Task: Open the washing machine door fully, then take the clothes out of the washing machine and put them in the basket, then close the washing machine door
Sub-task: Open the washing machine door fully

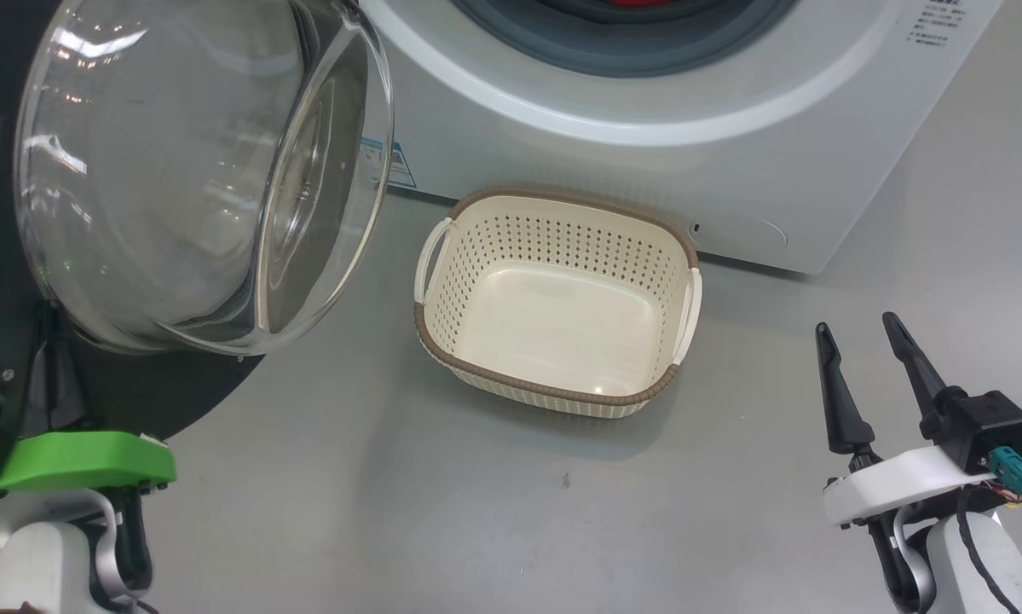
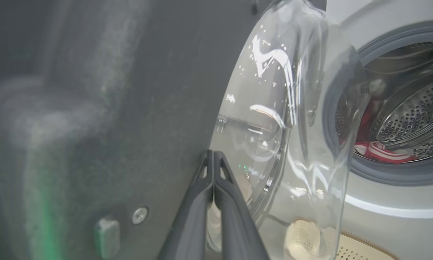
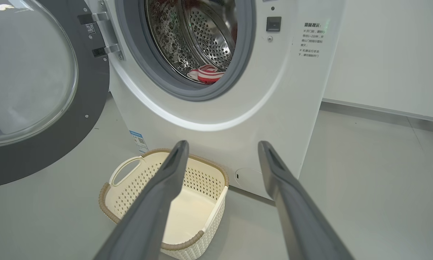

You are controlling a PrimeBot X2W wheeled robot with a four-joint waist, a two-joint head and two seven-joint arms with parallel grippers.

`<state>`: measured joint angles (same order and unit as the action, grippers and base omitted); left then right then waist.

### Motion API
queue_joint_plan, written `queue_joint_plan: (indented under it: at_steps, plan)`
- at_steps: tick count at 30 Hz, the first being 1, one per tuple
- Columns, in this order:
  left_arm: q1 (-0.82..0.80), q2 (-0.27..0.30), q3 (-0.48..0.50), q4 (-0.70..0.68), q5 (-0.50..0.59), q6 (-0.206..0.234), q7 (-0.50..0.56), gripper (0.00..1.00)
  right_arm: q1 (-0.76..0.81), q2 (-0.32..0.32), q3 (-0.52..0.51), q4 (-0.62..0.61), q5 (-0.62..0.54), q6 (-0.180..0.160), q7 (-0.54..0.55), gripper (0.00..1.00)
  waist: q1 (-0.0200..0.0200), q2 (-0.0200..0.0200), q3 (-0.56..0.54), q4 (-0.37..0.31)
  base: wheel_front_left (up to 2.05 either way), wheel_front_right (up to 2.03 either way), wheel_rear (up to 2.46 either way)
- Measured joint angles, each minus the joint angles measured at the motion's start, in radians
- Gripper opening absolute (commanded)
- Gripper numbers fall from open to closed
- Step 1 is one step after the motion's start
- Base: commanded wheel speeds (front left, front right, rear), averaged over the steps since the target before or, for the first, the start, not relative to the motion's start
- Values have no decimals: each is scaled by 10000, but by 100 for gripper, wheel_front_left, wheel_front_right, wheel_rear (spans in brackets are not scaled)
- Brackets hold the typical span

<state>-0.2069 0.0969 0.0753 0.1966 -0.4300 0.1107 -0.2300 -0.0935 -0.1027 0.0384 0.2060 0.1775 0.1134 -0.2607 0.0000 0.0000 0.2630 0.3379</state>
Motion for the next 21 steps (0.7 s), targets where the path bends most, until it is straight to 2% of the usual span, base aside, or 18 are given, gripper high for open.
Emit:
queue_joint_plan:
  at_steps: [8, 21]
  plan:
    - [-287, 36, 823, 497, -188, 0, -13, 0, -141, -12, 23, -19, -29, 2, 0, 100, 0, 0, 228, -26, 0, 0, 0]
    - [-900, 265, 1453, 1455, -366, 2, -102, 0, -218, -117, -23, -12, -42, 31, 0, 100, 0, 0, 349, -98, 0, 0, 0]
